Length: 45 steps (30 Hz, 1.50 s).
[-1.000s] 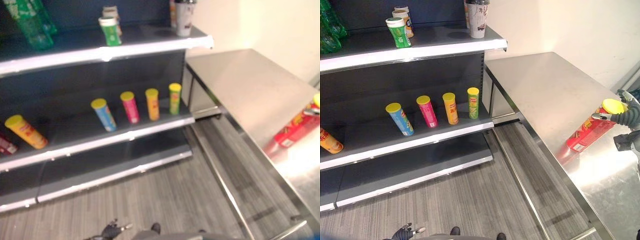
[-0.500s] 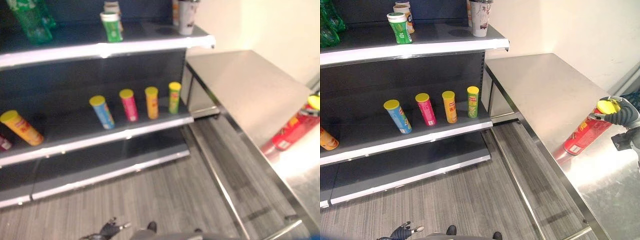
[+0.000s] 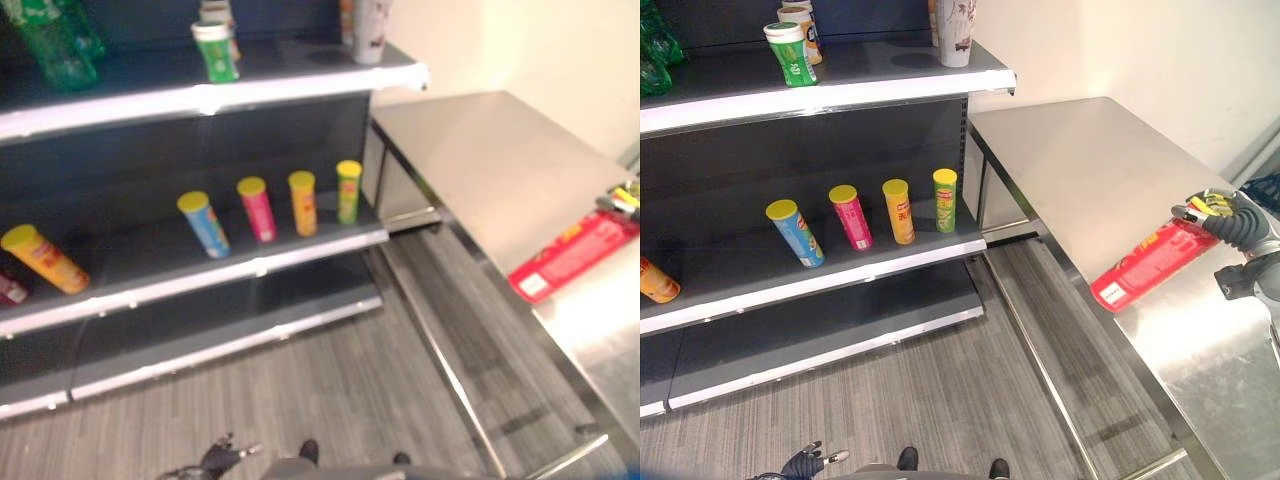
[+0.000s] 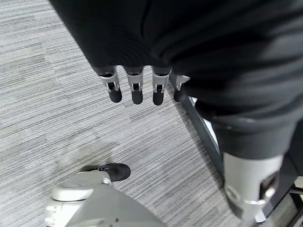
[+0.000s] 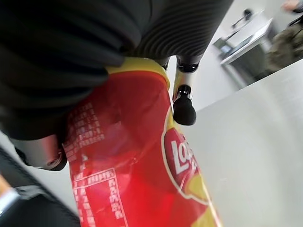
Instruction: Put the goods on the table back onto the shelves and tidy them up.
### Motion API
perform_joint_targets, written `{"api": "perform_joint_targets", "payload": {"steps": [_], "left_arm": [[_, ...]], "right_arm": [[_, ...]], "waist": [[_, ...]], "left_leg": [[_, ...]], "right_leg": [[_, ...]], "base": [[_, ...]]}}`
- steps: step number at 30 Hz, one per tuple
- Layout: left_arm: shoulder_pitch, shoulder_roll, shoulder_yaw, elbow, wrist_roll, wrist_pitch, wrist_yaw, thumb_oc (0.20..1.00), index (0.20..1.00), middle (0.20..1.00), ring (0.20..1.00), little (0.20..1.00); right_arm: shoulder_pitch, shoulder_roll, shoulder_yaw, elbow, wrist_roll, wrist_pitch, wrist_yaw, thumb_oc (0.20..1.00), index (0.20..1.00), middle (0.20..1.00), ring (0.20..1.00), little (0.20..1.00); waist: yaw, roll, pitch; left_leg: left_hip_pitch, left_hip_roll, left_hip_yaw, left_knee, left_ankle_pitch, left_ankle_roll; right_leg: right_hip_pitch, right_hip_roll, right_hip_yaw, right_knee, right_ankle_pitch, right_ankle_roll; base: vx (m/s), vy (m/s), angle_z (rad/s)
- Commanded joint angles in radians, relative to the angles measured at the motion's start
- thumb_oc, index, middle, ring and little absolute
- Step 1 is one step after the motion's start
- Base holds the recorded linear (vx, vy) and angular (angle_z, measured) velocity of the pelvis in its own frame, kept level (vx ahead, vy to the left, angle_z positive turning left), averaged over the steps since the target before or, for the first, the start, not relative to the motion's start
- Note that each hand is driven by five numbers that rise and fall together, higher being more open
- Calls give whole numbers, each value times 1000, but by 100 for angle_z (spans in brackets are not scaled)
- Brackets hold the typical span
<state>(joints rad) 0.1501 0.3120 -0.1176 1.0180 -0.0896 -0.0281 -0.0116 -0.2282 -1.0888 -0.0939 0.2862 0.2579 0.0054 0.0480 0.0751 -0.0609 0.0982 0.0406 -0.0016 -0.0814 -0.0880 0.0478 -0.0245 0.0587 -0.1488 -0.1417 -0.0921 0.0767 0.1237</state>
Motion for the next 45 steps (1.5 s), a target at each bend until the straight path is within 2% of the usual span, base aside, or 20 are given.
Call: {"api": "perform_joint_targets", "payload": {"steps": [1, 2, 4, 6, 7, 16, 17, 18, 23, 24, 28, 32, 35, 36, 38, 39, 41, 42, 44, 45], "left_arm": [[-49, 57, -13, 0, 2, -12, 13, 1000, 1000, 1000, 1000, 1000], [-56, 64, -14, -1, 6, -11, 15, 1000, 1000, 1000, 1000, 1000], [-70, 82, -3, -24, 8, -11, 13, 1000, 1000, 1000, 1000, 1000], [-69, 84, 3, -31, 2, -11, 10, 1000, 1000, 1000, 1000, 1000], [-55, 79, 17, -30, -13, -18, 8, 1000, 1000, 1000, 1000, 1000], [-10, -9, 31, 0, -68, -18, 20, 1000, 1000, 1000, 1000, 1000], [-5, -21, 41, 12, -70, -16, 24, 1000, 1000, 1000, 1000, 1000], [2, -22, 49, 9, -72, -16, 23, 1000, 1000, 1000, 1000, 1000], [27, -25, 88, 30, -77, -14, 28, 1000, 1000, 1000, 1000, 1000], [30, -24, 102, 38, -79, -13, 34, 1000, 1000, 1000, 1000, 1000], [41, -18, 118, 36, -73, -14, 36, 1000, 1000, 1000, 1000, 1000], [37, 5, 111, 30, -46, -11, 31, 1000, 1000, 1000, 1000, 1000], [26, 23, 86, 24, -20, -7, 20, 1000, 1000, 1000, 1000, 1000], [21, 48, 60, 9, 17, -7, 9, 1000, 1000, 1000, 1000, 1000], [23, 54, 51, -4, 24, -3, 10, 1000, 1000, 1000, 1000, 1000], [34, 79, 53, -18, 40, -1, 12, 1000, 1000, 1000, 1000, 1000], [36, 94, 58, -16, 51, 2, 10, 1000, 1000, 1000, 1000, 1000], [31, 111, 64, -13, 56, 6, 10, 1000, 1000, 1000, 1000, 1000], [16, 117, 83, 6, 32, 16, 20, 1000, 1000, 1000, 1000, 1000], [15, 117, 83, 6, 32, 16, 20, 1000, 1000, 1000, 1000, 1000]], "right_arm": [[-68, 7, -76, -120, 56, -97, -87, 200, 200, 200, 200, 200], [-73, 20, -85, -157, 55, -112, -98, 200, 200, 200, 200, 200], [-45, 55, -131, -270, 32, -144, -120, 200, 200, 200, 200, 200], [-38, 58, -137, -287, 12, -148, -124, 200, 200, 200, 200, 200], [-51, 47, -122, -318, -32, -150, -119, 200, 200, 200, 200, 200], [-184, 3, -18, -348, -94, -164, -136, 200, 200, 200, 200, 200], [-159, -6, -27, -351, -109, -156, -134, 200, 200, 200, 200, 200], [-161, -8, -21, -349, -112, -154, -134, 200, 200, 200, 200, 200], [-155, 1, -18, -339, -119, -150, -129, 200, 200, 200, 200, 200], [-133, -2, -33, -350, -115, -154, -125, 200, 200, 200, 200, 200], [-56, -1, -102, -365, -102, -154, -111, 200, 200, 200, 200, 200], [15, 32, -168, -387, -103, -152, -105, 200, 200, 200, 200, 200], [68, 50, -213, -401, -125, -137, -99, 200, 200, 200, 200, 200], [112, 72, -249, -398, -147, -137, -113, 200, 200, 200, 200, 200], [107, 81, -238, -400, -157, -124, -111, 200, 200, 200, 200, 200], [83, 107, -201, -396, -162, -121, -115, 200, 200, 200, 200, 200], [52, 115, -167, -389, -161, -126, -117, 200, 200, 200, 200, 200], [42, 118, -155, -385, -163, -124, -118, 200, 200, 200, 200, 200], [27, 101, -128, -397, -157, -123, -101, 200, 200, 200, 200, 200], [25, 101, -126, -396, -157, -123, -101, 200, 200, 200, 200, 200]], "waist": [[39, -37, -10], [39, -34, -1], [13, -18, 18], [14, -13, 15], [32, -14, 19], [136, 25, 42], [131, 30, 63], [135, 32, 60], [132, 31, 47], [111, 29, 40], [64, 32, 5], [46, 46, -25], [42, 44, -37], [41, 36, -34], [39, 33, -32], [39, 27, -16], [40, 25, -15], [41, 27, -7], [22, 37, 20], [22, 37, 19]], "left_leg": [[-18, -6, -57, 1, -101, -24], [-24, -10, -68, 1, -94, -18], [-41, -34, -119, 1, -54, 0], [-56, -41, -134, 1, -37, 2], [-62, -70, -168, 1, -24, -4], [-180, -58, -249, 1, 43, -83], [-202, -21, -99, 10, 33, -96], [-204, -6, -67, 13, 37, -94], [-135, 63, -79, 68, 7, -97], [-89, 124, -66, 94, -5, -103], [-34, 251, -24, 101, 44, -128], [-1, 283, -22, 63, 27, -157], [14, 242, -32, 26, -43, -142], [35, 167, -47, 1, -102, -106], [33, 128, -52, 1, -111, -84], [45, 64, -56, 1, -128, -52], [45, 48, -45, 1, -127, -43], [47, 48, -37, 1, -130, -37], [45, 29, -60, 1, -101, -7], [42, 30, -59, 1, -99, -8]], "right_leg": [[-33, -96, 11, 69, -40, 56], [-54, -79, 45, 105, -53, 49], [-112, 127, 256, 243, -161, 1], [-116, 176, 294, 253, -180, -17], [-100, 184, 295, 244, -184, -55], [27, 127, 132, 5, -143, -62], [31, 80, 52, 5, -146, -56], [22, 67, 37, 5, -138, -52], [10, 6, -24, 5, -101, -41], [8, -20, -50, 5, -96, -39], [5, -75, -114, 12, -80, -19], [9, -132, -143, 50, -72, 15], [5, -191, -155, 95, -60, 44], [-5, -286, -168, 161, 24, 88], [-20, -318, -164, 187, 52, 79], [-65, -358, -141, 241, 133, 71], [-94, -353, -138, 262, 107, 57], [-112, -317, -137, 291, 67, 43], [-199, -101, -48, 344, -29, 2], [-202, -99, -48, 343, -26, 1]], "base": [[-95, 23, -4], [-195, 54, 1], [-169, 52, 18], [-80, 8, 61], [-64, -3, 58], [-140, -123, 63], [-216, 102, 122], [-214, 102, 120], [-113, 110, 76], [-111, 240, 90], [-54, 296, 75], [2, 471, 83], [11, 440, 43], [1, 650, 50], [-55, 555, 34], [-105, 622, 24], [-79, 379, -9], [-85, 267, -24], [-80, 274, -18], [-28, 121, 10]]}}
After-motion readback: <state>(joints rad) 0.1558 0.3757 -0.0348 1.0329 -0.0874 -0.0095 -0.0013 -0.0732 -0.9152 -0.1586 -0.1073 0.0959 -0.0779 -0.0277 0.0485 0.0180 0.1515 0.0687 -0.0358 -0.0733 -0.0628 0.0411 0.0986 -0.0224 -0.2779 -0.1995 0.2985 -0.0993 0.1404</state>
